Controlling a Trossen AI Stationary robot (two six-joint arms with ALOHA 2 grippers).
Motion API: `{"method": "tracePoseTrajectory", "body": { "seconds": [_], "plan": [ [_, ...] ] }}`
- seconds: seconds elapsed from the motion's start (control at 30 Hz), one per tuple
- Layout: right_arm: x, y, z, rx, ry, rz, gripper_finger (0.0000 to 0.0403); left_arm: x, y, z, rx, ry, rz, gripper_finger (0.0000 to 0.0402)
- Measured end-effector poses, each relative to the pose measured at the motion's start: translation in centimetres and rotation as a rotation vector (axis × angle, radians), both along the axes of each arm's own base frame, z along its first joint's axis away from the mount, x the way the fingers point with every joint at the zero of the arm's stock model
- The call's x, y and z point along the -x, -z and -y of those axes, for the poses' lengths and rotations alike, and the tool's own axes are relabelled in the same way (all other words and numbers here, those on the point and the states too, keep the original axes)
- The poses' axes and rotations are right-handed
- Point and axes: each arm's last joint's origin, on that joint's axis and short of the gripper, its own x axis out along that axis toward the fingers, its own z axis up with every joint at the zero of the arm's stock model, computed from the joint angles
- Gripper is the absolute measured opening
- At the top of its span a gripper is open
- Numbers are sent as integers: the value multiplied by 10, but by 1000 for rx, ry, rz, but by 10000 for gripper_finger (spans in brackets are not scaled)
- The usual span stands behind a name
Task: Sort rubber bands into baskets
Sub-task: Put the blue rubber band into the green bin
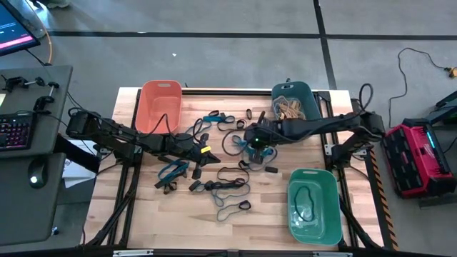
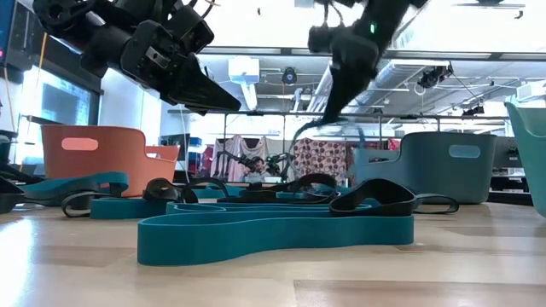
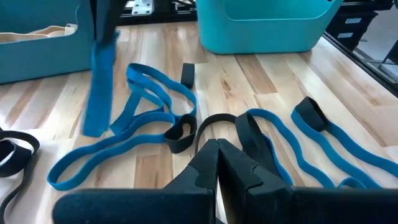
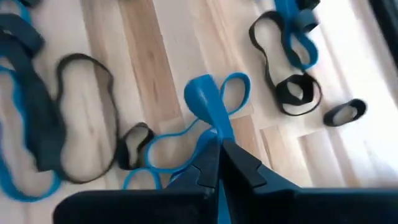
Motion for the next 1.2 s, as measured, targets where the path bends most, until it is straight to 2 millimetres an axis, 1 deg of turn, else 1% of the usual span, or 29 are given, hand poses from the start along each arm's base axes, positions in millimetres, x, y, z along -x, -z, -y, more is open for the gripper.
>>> {"method": "tracePoseTrajectory", "body": {
  "seconds": [0.1, 0.2, 0.33, 0.47, 0.6, 0.8, 0.83, 0.97, 1.2],
  "plan": [
    [-1, -21, -15, 9, 10, -1, 1, 0, 0, 0, -7, 3, 1, 0],
    [4, -38, -34, 17, 24, -23, 1, 0, 0, 0, -22, 10, 3, 0],
    [15, -55, -66, -1, 44, -52, 0, 0, 0, 0, -22, 10, -2, 0],
    [33, -65, -100, -41, 70, -91, 0, 0, 0, 0, -22, 10, -2, 0],
    [58, -67, -129, -64, 142, -167, 0, 0, 0, 0, -23, 10, -2, 0],
    [103, -65, -162, -63, 324, -294, 0, 0, 0, 0, -23, 10, -2, 0],
    [108, -65, -168, -77, 345, -296, 0, 0, 0, 0, -23, 11, -1, 0],
    [124, -64, -191, -115, 336, -279, 0, 0, 0, 0, -23, 10, -1, 0],
    [149, -62, -216, -170, 428, -243, 0, 0, 0, 0, -4, 2, -4, 0]
  ]
}}
